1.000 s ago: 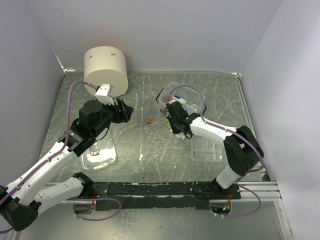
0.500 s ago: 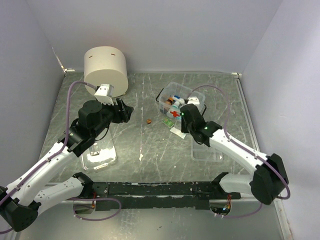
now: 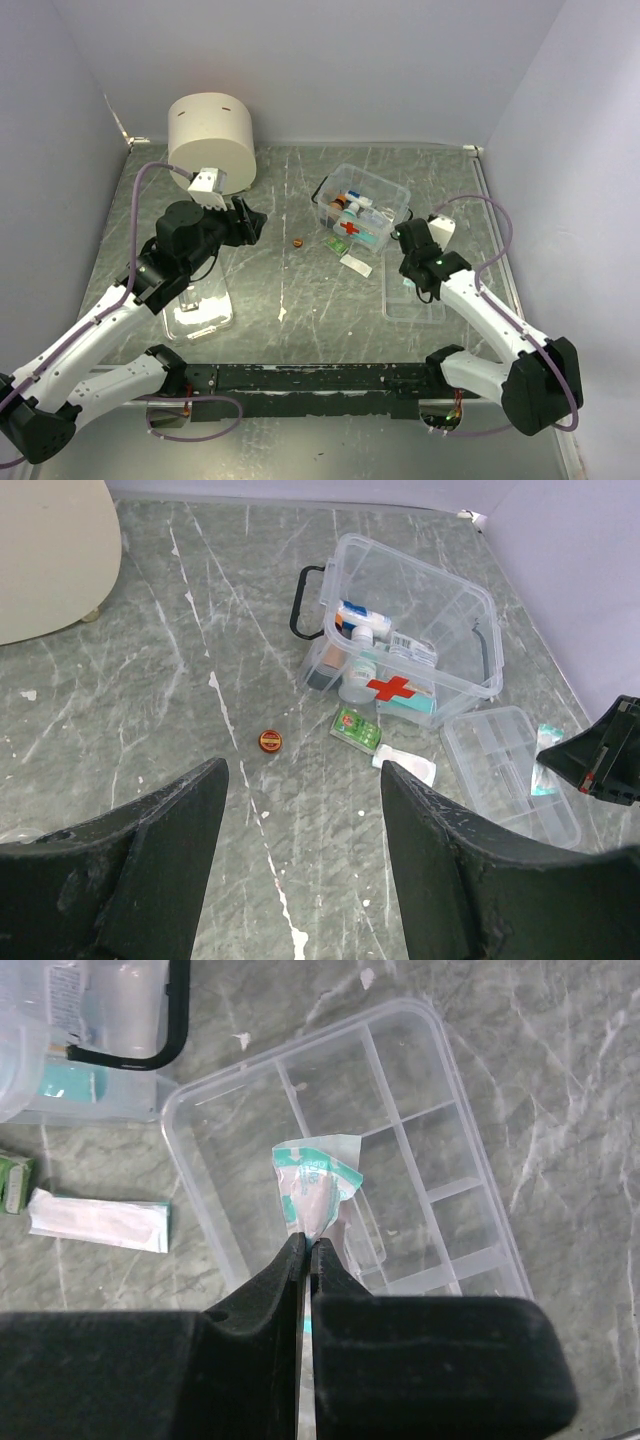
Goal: Organize the medicine kit
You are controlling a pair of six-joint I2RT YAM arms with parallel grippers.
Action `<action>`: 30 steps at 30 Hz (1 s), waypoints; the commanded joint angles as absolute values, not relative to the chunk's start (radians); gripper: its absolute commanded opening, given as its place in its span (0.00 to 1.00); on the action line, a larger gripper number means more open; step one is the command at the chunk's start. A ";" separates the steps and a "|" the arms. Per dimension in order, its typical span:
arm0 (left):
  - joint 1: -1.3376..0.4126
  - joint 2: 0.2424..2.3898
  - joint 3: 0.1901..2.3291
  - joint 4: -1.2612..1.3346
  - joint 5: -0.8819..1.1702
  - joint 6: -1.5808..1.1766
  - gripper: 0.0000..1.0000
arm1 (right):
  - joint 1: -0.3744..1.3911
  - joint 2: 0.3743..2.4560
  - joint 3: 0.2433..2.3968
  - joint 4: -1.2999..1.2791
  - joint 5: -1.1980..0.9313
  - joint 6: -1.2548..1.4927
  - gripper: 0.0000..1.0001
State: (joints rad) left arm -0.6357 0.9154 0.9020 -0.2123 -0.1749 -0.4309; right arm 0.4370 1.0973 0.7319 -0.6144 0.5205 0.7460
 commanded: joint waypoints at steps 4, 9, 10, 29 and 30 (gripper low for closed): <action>-0.634 0.885 0.892 -0.185 -0.176 -0.436 0.73 | 0.387 1.120 0.720 -0.542 0.449 0.625 0.00; -0.634 0.891 0.895 -0.187 -0.173 -0.438 0.73 | 0.387 1.161 0.722 -0.517 0.393 0.576 0.00; -0.634 0.891 0.894 -0.185 -0.171 -0.438 0.73 | 0.387 1.164 0.722 -0.512 0.384 0.573 0.00; -0.634 0.892 0.894 -0.186 -0.171 -0.440 0.73 | 0.386 1.221 0.717 -0.469 0.306 0.525 0.00; -0.633 0.893 0.894 -0.188 -0.171 -0.440 0.73 | 0.385 1.226 0.718 -0.470 0.307 0.527 0.00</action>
